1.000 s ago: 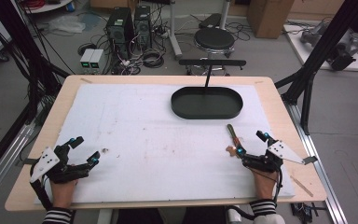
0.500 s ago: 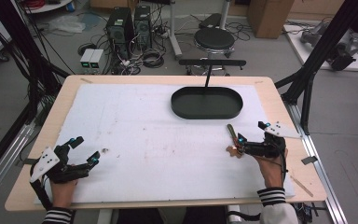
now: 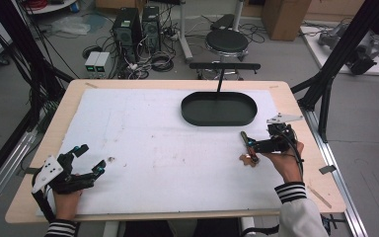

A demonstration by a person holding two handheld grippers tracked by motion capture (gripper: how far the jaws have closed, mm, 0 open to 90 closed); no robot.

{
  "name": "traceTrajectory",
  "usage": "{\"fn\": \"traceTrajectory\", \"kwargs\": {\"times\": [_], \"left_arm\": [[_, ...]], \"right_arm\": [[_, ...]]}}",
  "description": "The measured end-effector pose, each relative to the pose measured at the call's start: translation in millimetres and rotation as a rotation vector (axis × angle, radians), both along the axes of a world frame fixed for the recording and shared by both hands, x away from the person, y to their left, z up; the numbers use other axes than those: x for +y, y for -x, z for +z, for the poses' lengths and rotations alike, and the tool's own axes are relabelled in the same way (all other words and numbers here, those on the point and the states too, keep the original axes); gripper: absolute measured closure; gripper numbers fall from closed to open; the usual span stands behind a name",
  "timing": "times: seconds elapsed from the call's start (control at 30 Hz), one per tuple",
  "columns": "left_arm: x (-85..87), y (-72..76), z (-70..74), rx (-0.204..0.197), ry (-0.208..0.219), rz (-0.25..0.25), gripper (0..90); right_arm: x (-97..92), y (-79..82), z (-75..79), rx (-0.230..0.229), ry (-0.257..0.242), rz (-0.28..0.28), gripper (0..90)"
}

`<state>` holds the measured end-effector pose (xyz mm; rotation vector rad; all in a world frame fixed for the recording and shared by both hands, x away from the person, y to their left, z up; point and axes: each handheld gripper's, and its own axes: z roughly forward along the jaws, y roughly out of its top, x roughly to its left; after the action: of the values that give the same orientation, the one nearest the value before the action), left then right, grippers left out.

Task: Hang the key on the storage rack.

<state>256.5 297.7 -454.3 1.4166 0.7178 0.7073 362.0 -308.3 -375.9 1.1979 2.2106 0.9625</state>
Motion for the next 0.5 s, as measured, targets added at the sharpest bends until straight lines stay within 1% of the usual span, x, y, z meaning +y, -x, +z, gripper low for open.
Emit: {"fn": "traceTrajectory", "kwargs": {"times": [0.03,0.07,0.1,0.17,0.2,0.23,0.33,0.37,0.47,0.5], "left_arm": [[-0.1,-0.1,0.0,0.0,0.001,0.0,14.2],[-0.1,-0.1,0.0,0.0,0.001,0.0,14.2],[-0.1,0.0,0.0,0.001,0.0,0.0,14.2],[0.0,0.0,0.0,0.0,0.0,0.001,14.2],[-0.1,-0.1,0.0,0.001,0.001,0.0,14.1],[-0.1,-0.1,-0.1,-0.001,0.002,0.001,14.1],[-0.1,-0.1,0.0,0.0,0.003,0.001,14.1],[-0.1,-0.1,-0.1,0.0,0.004,0.001,14.1],[0.1,-0.2,-0.1,0.003,0.007,0.002,14.2],[0.1,-0.2,-0.1,0.003,0.007,0.002,14.2]], "right_arm": [[2.5,-4.3,0.5,0.041,0.039,0.001,3.0],[2.5,-4.3,0.5,0.041,0.039,0.001,3.0],[3.0,-5.4,0.6,0.05,0.044,0.002,3.0],[5.9,-10.2,0.2,0.096,0.06,0.013,3.0],[9.2,-14.2,-1.0,0.137,0.092,0.022,3.0],[9.2,-14.2,-1.0,0.137,0.092,0.022,3.0],[15.0,-19.7,-3.1,0.192,0.139,0.022,3.0],[16.1,-20.8,-3.6,0.198,0.149,0.023,3.0],[20.0,-24.6,-5.6,0.237,0.166,0.002,3.1],[21.3,-27.7,-7.6,0.257,0.181,-0.007,4.8]]}}
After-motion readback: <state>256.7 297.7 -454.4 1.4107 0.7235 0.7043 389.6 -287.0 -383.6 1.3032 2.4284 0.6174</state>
